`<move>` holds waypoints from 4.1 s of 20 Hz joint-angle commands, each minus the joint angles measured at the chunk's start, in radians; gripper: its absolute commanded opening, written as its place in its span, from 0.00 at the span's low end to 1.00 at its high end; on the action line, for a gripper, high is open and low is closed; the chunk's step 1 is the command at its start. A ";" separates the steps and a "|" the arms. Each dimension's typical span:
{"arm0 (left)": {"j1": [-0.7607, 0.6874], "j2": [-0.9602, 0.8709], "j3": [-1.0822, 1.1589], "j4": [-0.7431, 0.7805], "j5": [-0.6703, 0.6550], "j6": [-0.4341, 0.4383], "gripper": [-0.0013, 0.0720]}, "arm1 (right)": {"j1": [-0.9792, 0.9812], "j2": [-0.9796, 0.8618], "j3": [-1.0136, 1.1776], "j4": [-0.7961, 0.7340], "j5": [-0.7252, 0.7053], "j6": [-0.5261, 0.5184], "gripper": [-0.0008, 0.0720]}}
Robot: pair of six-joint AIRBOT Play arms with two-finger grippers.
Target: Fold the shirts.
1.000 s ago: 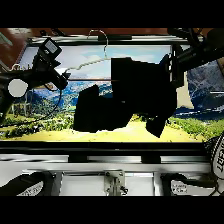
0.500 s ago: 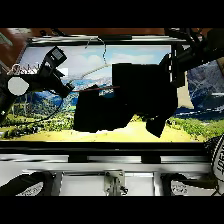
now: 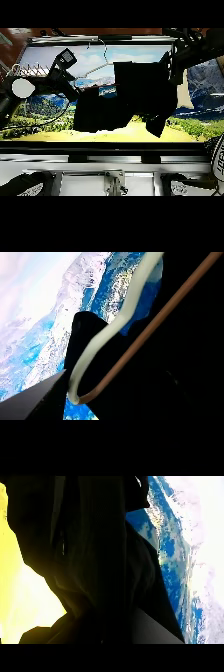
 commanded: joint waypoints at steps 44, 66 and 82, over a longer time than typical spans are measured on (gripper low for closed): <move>0.123 -0.355 0.015 -0.263 0.098 -0.346 0.10 | 0.001 0.010 0.000 -0.053 0.172 0.132 0.11; 0.350 -0.224 0.306 -0.256 0.041 -0.432 0.10 | 0.002 0.068 0.000 0.052 0.062 0.181 0.11; 0.182 -0.113 0.446 -0.256 0.174 -0.409 0.10 | 0.077 0.068 0.000 -0.084 0.031 0.241 0.11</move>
